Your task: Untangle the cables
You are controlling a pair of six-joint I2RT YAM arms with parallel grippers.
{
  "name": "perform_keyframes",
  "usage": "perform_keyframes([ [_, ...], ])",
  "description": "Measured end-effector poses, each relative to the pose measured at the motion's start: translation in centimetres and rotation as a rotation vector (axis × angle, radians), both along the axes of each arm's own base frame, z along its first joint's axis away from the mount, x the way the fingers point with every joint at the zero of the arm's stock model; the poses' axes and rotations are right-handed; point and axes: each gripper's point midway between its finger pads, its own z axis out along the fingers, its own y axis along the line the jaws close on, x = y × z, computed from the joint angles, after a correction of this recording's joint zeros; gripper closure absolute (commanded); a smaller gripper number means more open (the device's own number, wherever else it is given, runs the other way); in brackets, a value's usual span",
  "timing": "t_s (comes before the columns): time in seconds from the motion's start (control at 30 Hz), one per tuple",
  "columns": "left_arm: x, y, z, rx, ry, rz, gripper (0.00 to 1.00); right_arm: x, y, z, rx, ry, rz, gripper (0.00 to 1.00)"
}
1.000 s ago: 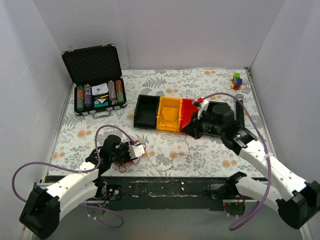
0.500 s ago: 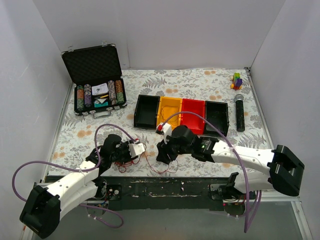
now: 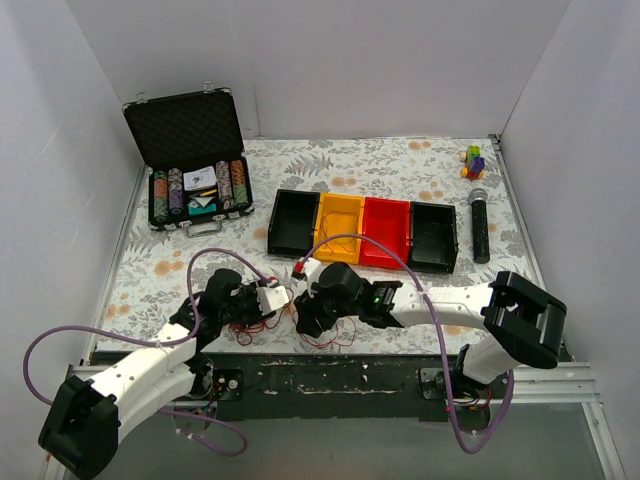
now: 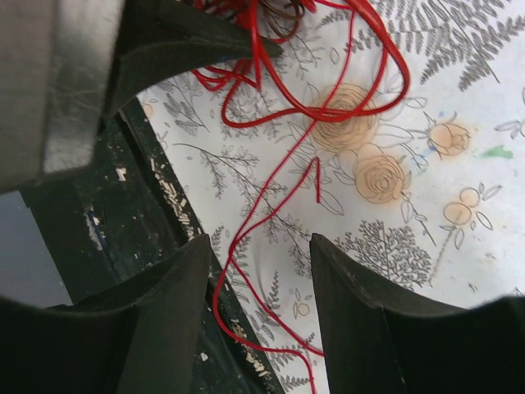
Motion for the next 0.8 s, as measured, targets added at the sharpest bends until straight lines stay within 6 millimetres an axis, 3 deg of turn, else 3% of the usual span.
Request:
perform_keyframes([
  [0.37, 0.0, 0.0, 0.3, -0.012, -0.007, 0.006, 0.63, -0.9, 1.8, 1.3, 0.083, 0.009, 0.024, 0.4],
  [0.57, -0.1, 0.0, 0.2, -0.011, 0.003, 0.011, 0.63, -1.4, 2.5, -1.6, -0.027, -0.013, -0.001, 0.44],
  [0.8, 0.0, 0.5, 0.0, -0.001, 0.014, 0.039, 0.63, 0.1, 2.0, -2.6, -0.117, -0.076, -0.076, 0.62],
])
